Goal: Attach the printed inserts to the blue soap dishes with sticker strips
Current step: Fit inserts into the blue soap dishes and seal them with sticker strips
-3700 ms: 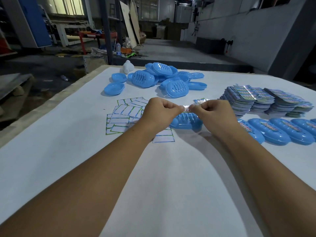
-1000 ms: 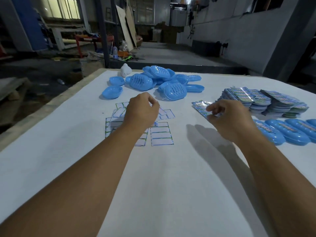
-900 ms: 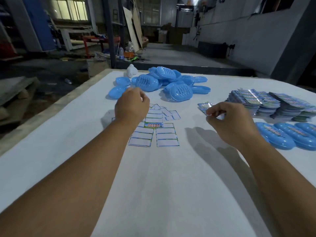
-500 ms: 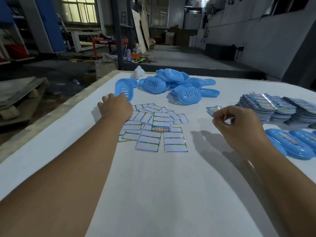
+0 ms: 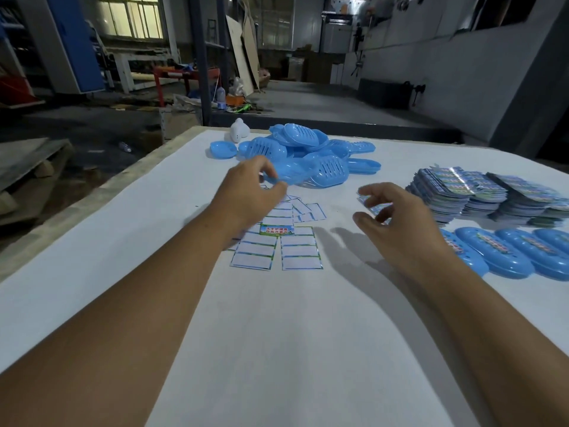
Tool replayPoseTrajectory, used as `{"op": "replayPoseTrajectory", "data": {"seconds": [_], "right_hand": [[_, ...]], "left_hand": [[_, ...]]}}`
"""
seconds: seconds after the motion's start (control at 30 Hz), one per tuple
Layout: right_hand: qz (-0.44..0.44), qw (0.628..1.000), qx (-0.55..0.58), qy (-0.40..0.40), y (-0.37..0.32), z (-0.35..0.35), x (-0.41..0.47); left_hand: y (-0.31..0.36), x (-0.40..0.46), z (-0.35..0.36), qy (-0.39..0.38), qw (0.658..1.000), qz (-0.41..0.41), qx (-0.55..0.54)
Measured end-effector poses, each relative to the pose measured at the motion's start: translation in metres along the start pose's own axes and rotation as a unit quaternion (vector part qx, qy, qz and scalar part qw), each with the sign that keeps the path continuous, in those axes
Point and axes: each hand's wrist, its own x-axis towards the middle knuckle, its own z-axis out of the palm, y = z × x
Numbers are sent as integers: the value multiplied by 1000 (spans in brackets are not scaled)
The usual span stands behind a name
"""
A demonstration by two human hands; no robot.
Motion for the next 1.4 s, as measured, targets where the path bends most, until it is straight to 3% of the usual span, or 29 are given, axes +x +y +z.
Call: {"op": "replayPoseTrajectory", "data": {"seconds": [0.13, 0.3, 0.47, 0.63, 0.87, 1.2, 1.33, 1.4], "right_hand": [[-10, 999, -31, -42, 1, 0, -1], [-31, 999, -21, -39, 4, 1, -1], [-42, 997, -37, -49, 7, 1, 2], [-20, 1000, 19, -16, 5, 0, 5], [-29, 993, -55, -96, 2, -1, 0], [-30, 971, -153, -179, 7, 3, -1], [-25, 964, -166, -205, 8, 2, 0], [-25, 959, -173, -223, 9, 3, 1]], "left_hand": [[23, -14, 9, -128, 990, 42, -33], [27, -22, 11, -195, 977, 62, -60], [27, -20, 11, -197, 977, 56, -58], [33, -21, 13, -175, 982, 25, -66], [41, -22, 21, -161, 980, -64, -92], [35, -20, 15, -122, 977, -29, 171], [30, -17, 4, -60, 931, -56, 356], [26, -16, 0, -68, 918, -84, 381]]}}
